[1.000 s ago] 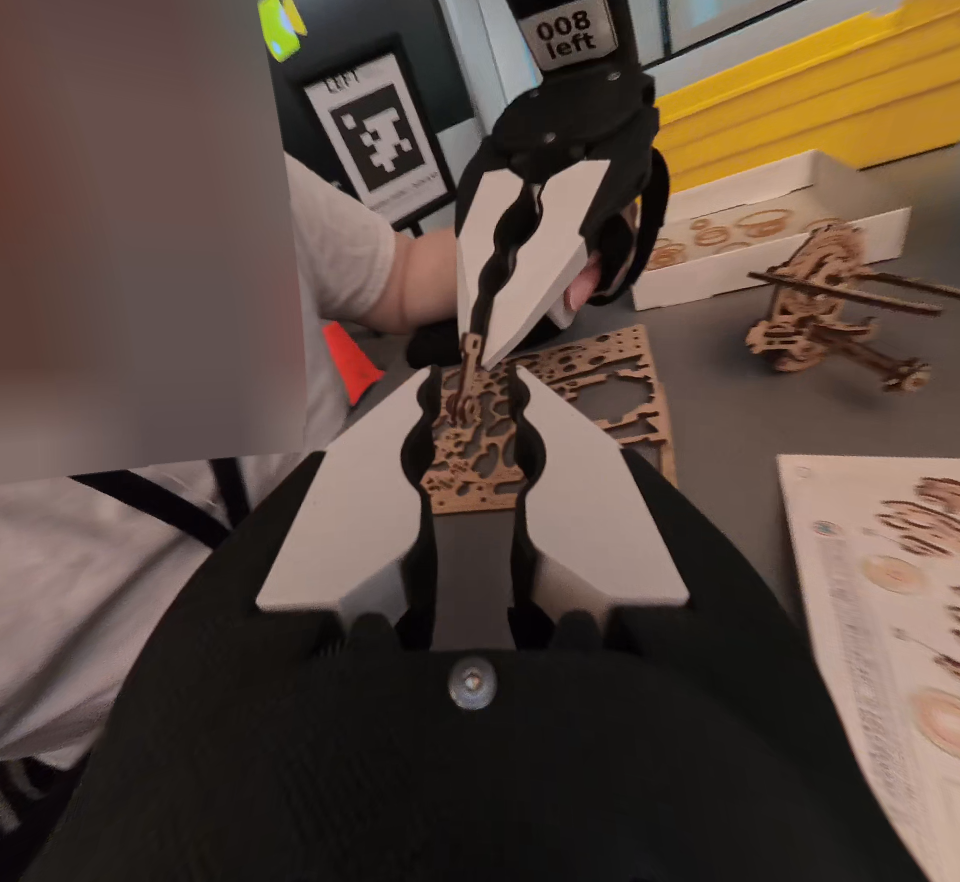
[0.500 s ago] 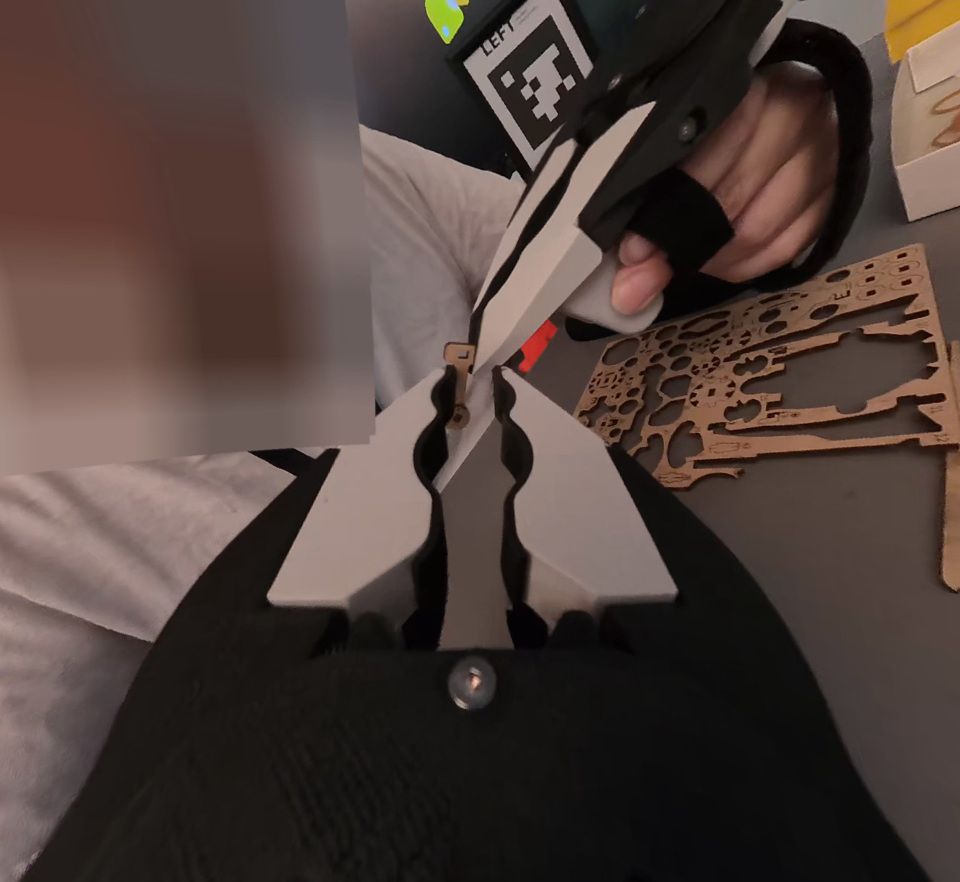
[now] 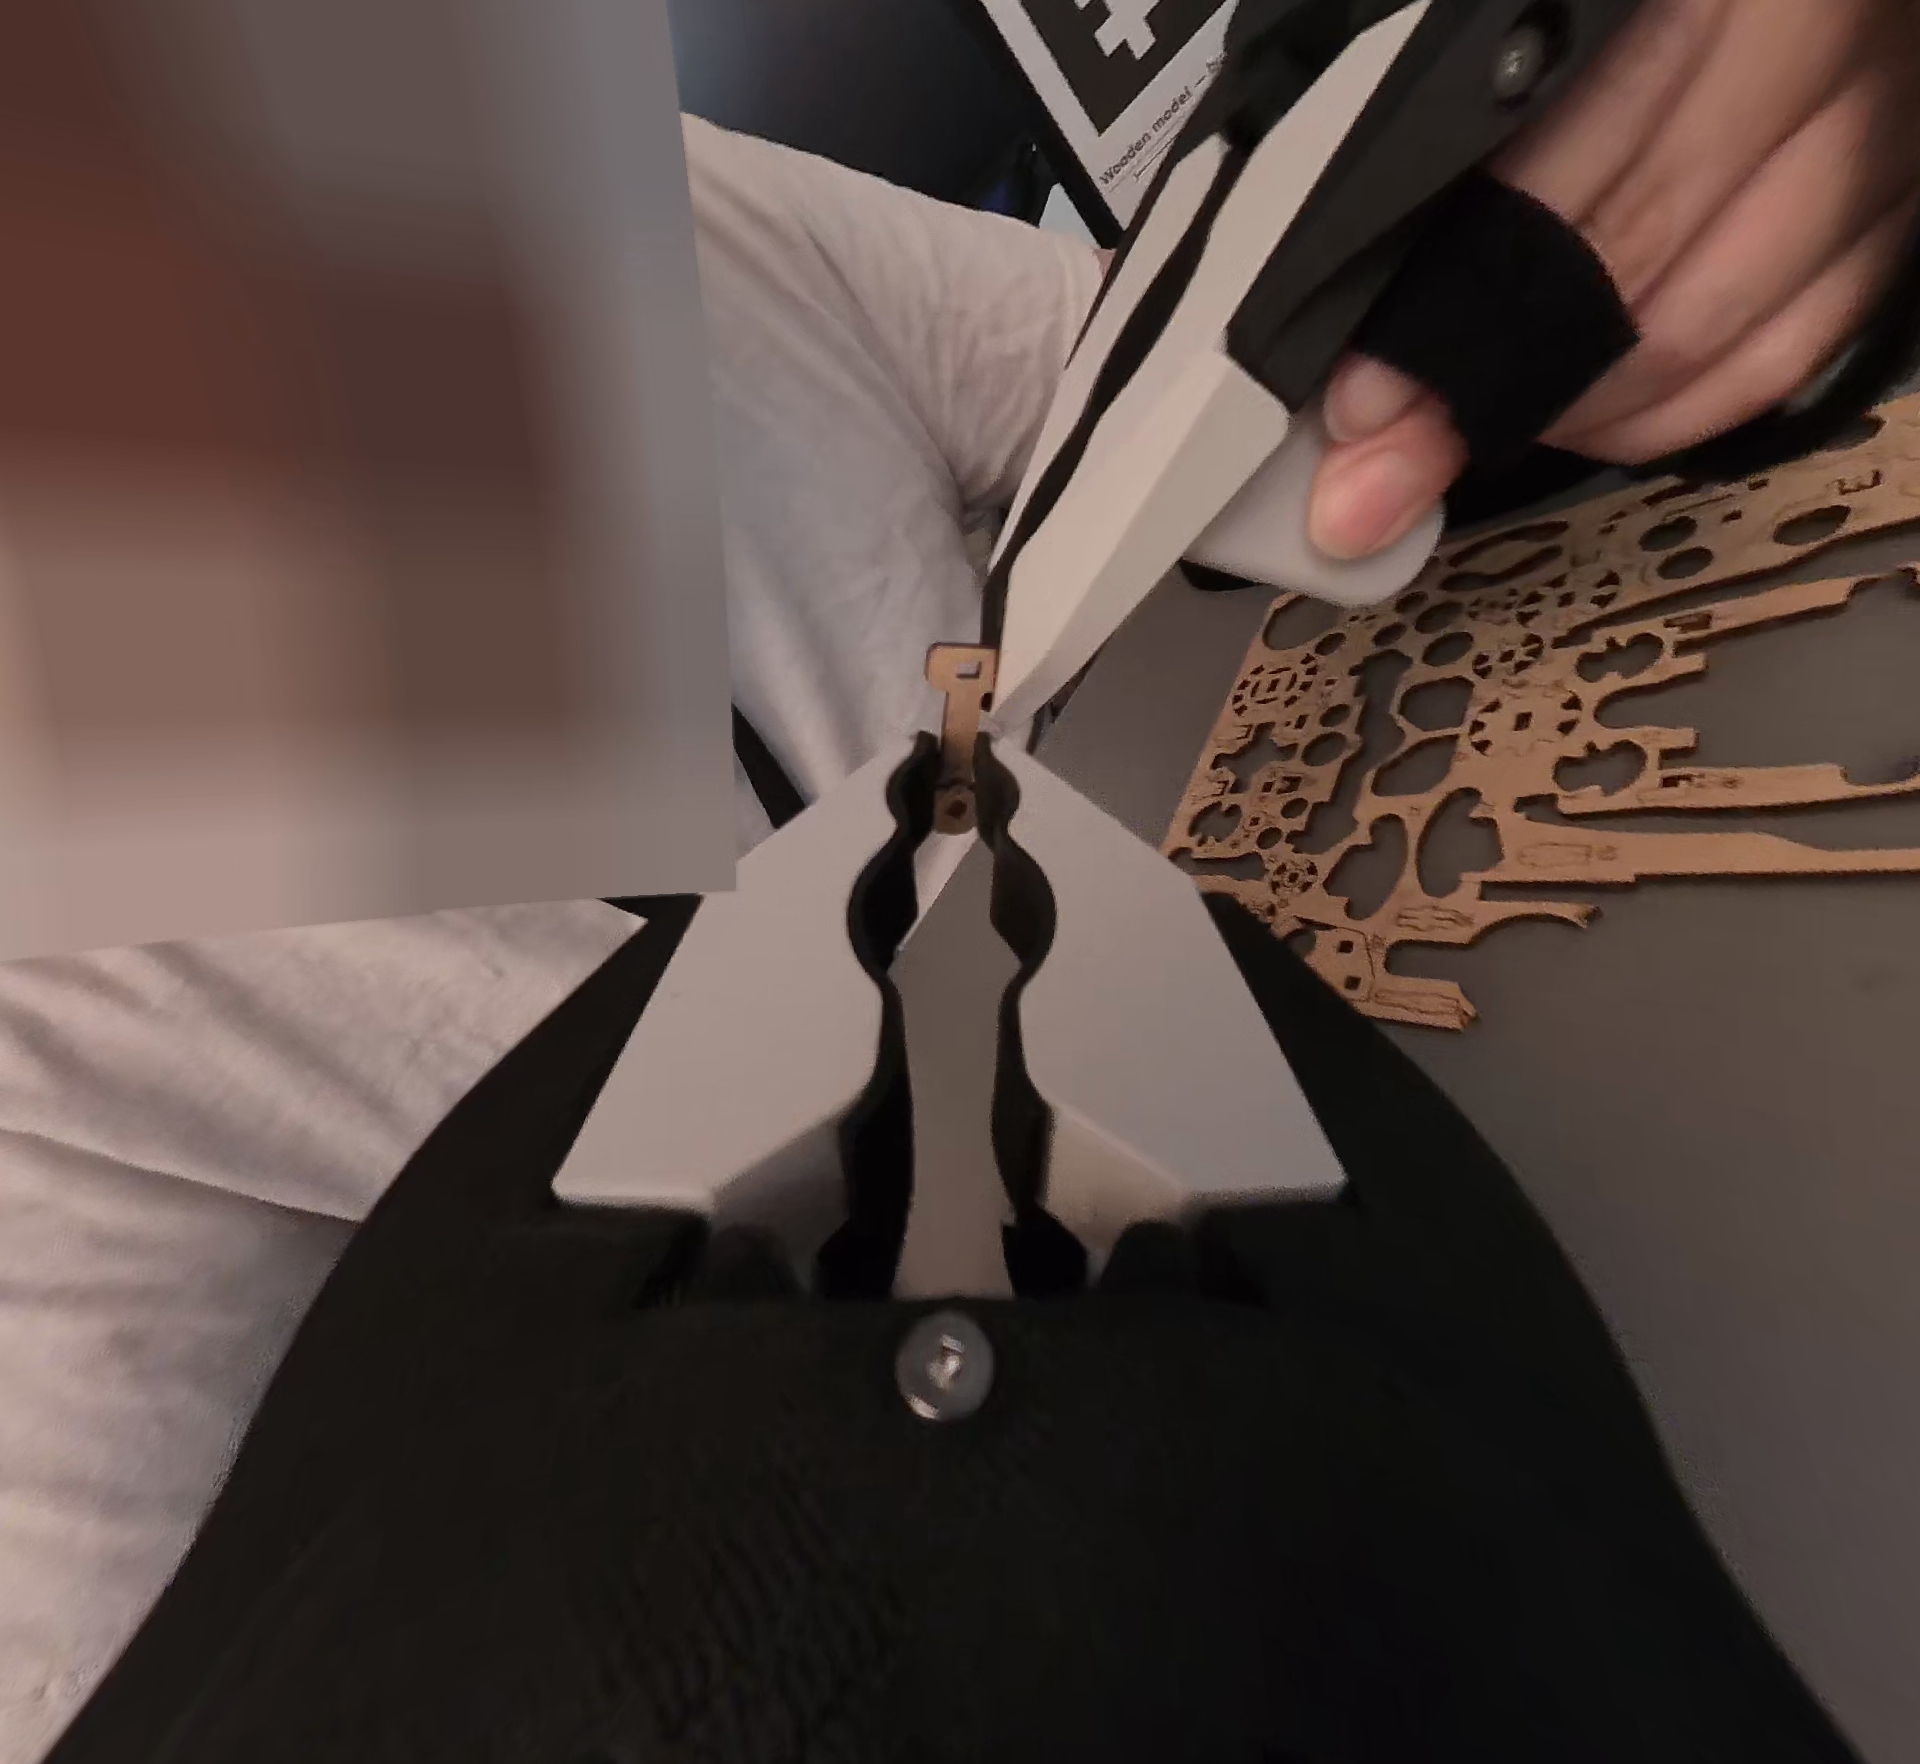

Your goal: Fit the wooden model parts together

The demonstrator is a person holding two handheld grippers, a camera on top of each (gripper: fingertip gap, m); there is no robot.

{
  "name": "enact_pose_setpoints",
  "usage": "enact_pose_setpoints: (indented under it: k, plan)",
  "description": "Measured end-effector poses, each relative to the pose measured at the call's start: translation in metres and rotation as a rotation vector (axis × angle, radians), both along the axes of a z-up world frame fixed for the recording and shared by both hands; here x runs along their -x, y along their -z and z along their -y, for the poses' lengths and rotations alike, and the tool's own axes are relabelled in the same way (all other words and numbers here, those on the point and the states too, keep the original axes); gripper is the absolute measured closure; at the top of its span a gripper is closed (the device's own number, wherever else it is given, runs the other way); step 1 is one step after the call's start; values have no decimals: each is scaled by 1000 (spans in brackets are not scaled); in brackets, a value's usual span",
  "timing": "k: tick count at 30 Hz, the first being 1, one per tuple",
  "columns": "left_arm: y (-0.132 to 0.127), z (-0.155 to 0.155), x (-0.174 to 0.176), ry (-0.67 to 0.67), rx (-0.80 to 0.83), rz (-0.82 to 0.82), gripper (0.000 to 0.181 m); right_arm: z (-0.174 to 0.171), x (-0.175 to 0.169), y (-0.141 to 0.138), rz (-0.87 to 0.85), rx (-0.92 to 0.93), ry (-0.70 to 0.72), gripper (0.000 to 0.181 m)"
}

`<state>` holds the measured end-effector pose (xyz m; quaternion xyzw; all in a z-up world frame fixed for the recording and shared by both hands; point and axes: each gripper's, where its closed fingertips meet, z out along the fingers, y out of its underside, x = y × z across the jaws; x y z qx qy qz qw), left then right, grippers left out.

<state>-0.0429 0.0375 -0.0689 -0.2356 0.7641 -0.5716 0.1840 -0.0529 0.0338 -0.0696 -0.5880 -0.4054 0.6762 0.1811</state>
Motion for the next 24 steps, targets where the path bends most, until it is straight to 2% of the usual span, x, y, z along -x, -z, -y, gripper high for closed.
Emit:
enact_pose_setpoints:
  k: [3, 4, 5, 6, 8, 10, 12, 15, 17, 18, 20, 21, 24]
  plan:
    - [-3, 0, -5, -35, 21, 2, 177, 0, 0, 0, -7, -46, 7, 178]
    - [-3, -8, -11, -88, 23, -8, 167, -4, -1, 0, -4, -71, 39, 178]
    - [-3, -21, -21, -188, 30, -15, 146, -10, -3, -1, -5, -100, 83, 178]
    - [-4, -34, -27, -255, 51, -16, 137, -20, -6, -2, -10, -128, 148, 177]
    - [-8, -54, -30, -333, 137, -29, 143, -45, -13, -9, -30, -177, 316, 178]
    - [-9, -64, -27, -343, 191, -59, 129, -77, -23, -9, 2, -185, 534, 178]
    - [-8, -68, -28, -361, 217, -83, 128, -91, -33, -14, -3, -212, 661, 178]
    - [0, -76, -42, -458, 242, -138, 138, -103, -44, -25, -19, -239, 801, 178]
    - [4, -73, -48, -464, 297, -184, 167, -102, -45, -32, -65, -222, 818, 178]
    - [2, -70, -50, -455, 333, -196, 176, -104, -46, -31, -61, -216, 845, 178]
    - [-5, -67, -51, -444, 391, -182, 173, -107, -49, -29, -59, -221, 876, 178]
    - [-8, -68, -52, -455, 403, -165, 165, -110, -52, -30, -61, -224, 909, 178]
    - [-12, -84, -58, -565, 402, -127, 161, -111, -54, -29, -64, -201, 929, 178]
